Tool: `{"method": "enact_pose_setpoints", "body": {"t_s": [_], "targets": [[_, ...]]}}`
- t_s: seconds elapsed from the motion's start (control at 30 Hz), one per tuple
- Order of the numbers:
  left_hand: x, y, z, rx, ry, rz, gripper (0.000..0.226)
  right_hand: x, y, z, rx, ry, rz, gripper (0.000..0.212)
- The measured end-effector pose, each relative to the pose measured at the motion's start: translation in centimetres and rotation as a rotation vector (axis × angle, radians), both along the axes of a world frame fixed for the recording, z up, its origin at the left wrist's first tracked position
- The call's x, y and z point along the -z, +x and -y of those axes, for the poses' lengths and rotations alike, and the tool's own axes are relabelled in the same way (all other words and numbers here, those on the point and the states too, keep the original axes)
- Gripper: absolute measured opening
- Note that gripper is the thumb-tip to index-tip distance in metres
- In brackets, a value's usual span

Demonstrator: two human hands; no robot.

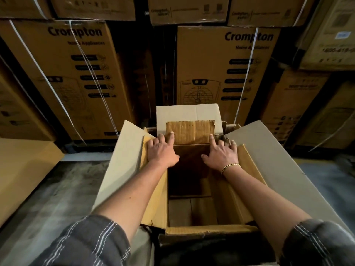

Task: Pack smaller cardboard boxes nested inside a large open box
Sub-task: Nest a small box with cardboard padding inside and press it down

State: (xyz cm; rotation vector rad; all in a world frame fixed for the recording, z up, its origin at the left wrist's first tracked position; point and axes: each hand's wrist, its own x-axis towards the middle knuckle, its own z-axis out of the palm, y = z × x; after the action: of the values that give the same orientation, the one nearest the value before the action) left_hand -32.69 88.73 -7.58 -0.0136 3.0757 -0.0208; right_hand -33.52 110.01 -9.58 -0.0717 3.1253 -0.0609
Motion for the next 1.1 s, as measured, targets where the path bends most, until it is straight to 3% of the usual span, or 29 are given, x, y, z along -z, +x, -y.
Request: {"method": "enact_pose_setpoints", "body": {"t_s": [0.23,0.37,0.43,0.6,0.8,0.97,1.1], "targets": [[1.4,-2.6,-0.1,0.026,-0.005,0.014,0.111,1.0,-3.2,-0.3,-0.045,-0.053,0.059,0.1],[2.3,-1.9,0.0,0.034,-0.051,-0.042,0.112,1.3,-3.3,-0.7,-0.041,0.021,0.036,0.104],[2.4,-1.6,-0.1,0.031,-0.07,-0.085,0.107,1.7,-2.8,-0.7,-0.041,0.075,-0.057,0.099],[1.7,-1.4,-0.3,0.058,-0.051,-0.14,0.079,1.7,-2.6,-1.1,-0.032,0.061,-0.181,0.062],[1.8,-1.4,-0.1,0.069,-0.011,-0.211,0.057,2.0,-2.5,-1.8,-0.067,0.059,-0.222,0.05],[2.4,-0.9,-0.1,0.069,-0.01,-0.203,0.061,2.0,-2.7,-1.6,-0.067,0.038,-0.166,0.054],[1.7,-0.1,-0.3,0.093,-0.094,-0.146,0.076,0.9,-1.9,-1.7,-0.117,0.19,-0.114,0.073]]}}
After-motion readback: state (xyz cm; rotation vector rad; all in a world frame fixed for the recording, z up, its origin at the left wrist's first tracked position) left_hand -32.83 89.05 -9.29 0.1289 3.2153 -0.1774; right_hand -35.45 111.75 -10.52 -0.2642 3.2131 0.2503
